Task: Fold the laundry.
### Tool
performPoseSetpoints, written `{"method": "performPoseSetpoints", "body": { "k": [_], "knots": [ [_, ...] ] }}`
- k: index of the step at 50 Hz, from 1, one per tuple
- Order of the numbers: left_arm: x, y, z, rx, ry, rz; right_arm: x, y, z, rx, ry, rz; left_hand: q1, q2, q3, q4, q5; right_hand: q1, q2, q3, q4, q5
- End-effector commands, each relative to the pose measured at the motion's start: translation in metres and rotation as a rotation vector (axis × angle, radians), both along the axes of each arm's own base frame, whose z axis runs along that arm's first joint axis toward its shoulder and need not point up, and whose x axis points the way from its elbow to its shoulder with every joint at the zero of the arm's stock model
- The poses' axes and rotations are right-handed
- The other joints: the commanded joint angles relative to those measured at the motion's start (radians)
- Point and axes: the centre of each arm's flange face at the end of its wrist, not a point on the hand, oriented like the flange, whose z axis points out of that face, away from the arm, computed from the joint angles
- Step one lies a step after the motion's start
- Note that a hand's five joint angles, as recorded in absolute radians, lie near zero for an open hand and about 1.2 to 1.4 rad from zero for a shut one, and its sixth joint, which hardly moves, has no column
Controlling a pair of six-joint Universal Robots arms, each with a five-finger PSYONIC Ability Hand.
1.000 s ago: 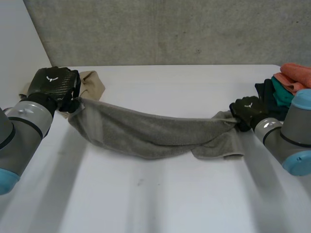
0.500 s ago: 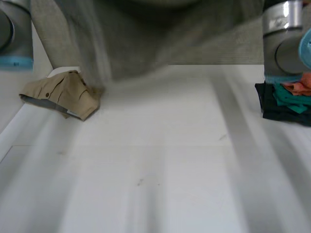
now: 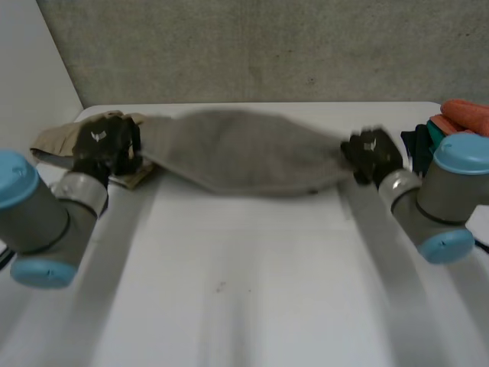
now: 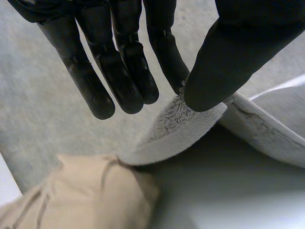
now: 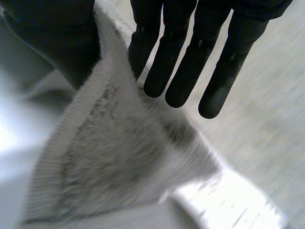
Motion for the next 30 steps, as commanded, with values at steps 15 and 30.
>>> {"method": "performPoseSetpoints", "body": {
  "k": [15, 30],
  "knots": [
    [0.012, 0.016, 0.022, -0.025, -0.005, -0.013, -0.038, -0.011, -0.019, 0.205, -0.018, -0.187, 0.246, 0.196, 0.201, 0.193, 0.247, -0.299, -0.279, -0.281, -0.282, -0.298],
    [0.025, 0.029, 0.035, 0.059, -0.033, 0.016, -0.056, 0.006, 0.021, 0.219, 0.157, -0.261, 0.246, 0.196, 0.201, 0.193, 0.247, 0.323, 0.344, 0.342, 0.341, 0.325]
  ]
}}
